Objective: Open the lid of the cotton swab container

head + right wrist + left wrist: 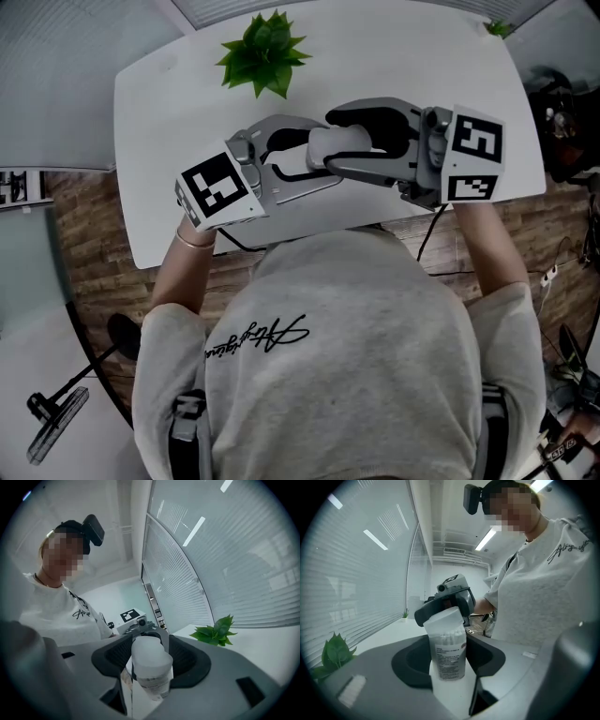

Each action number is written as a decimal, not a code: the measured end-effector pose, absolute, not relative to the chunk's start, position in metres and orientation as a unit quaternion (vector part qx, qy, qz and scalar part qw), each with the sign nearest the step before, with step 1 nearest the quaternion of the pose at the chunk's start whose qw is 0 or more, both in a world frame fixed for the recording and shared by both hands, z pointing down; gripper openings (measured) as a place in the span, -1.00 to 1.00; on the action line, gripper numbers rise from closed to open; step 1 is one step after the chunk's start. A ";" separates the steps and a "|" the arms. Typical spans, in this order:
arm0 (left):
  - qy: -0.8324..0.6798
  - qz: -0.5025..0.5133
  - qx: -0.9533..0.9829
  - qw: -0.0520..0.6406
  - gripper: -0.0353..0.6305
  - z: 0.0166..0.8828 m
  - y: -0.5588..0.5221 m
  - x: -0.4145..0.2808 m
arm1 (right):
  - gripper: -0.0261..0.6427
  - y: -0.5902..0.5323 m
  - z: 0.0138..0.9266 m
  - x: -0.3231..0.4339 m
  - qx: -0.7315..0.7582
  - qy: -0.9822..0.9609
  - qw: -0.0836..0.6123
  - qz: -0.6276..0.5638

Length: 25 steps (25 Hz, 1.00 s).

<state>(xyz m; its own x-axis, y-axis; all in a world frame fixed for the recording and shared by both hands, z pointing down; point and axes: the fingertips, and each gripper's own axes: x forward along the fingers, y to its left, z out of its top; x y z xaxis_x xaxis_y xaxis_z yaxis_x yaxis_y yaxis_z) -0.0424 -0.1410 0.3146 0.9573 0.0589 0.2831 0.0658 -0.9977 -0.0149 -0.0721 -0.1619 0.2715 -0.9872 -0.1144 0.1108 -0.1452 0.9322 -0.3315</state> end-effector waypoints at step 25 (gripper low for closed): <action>-0.003 -0.133 -0.991 0.008 -0.31 0.305 -0.138 0.012 | -0.26 -0.176 0.238 -0.012 0.086 -0.989 -0.004 0.121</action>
<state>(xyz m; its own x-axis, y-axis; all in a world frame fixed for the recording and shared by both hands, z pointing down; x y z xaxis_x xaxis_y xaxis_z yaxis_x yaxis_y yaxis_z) 0.0116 -0.1378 0.3055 0.9644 0.0046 0.2643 0.0088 -0.9999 -0.0146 -0.0117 -0.1757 0.2379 -0.9853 -0.1705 0.0120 -0.1683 0.9559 -0.2406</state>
